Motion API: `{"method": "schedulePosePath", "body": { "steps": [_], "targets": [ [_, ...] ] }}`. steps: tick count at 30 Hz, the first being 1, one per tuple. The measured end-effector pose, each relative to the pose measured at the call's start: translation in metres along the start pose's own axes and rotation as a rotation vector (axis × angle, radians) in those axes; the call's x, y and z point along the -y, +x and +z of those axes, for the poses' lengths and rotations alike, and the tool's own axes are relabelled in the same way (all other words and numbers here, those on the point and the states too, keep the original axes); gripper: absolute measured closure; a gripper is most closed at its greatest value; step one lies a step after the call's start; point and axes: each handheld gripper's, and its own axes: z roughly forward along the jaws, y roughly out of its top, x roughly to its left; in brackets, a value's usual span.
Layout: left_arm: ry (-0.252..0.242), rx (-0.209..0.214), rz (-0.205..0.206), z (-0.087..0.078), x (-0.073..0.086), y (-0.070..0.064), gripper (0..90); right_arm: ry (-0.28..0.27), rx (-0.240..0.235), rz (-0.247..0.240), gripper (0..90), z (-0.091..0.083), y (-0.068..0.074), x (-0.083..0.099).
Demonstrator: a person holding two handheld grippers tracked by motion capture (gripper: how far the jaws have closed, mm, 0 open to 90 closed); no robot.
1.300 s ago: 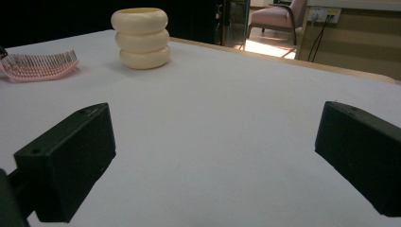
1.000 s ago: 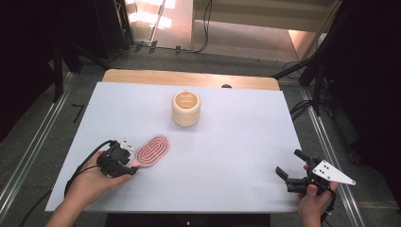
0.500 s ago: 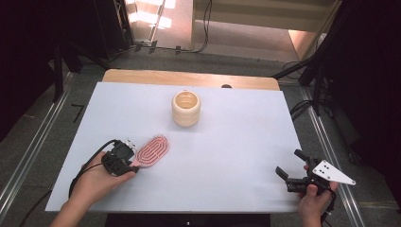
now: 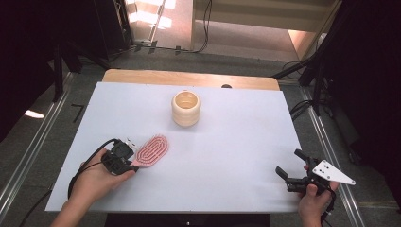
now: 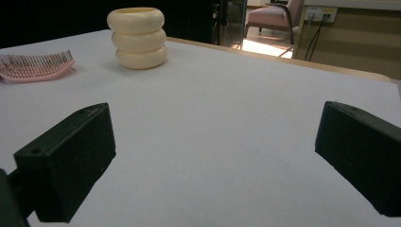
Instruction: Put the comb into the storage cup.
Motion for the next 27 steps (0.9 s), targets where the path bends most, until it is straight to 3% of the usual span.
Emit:
{"method": "schedulePosePath", "body": {
  "steps": [15,27],
  "targets": [
    [-0.021,0.040,-0.025,-0.0017,0.0017,0.0056,70.7,-0.020,0.005,0.024,0.0,-0.0027,-0.0034,-0.0012],
    [-0.057,0.032,-0.037,-0.0056,0.0031,0.0072,70.7,-0.022,0.005,0.023,0.0,-0.0014,0.0001,-0.0046]
  ]
}}
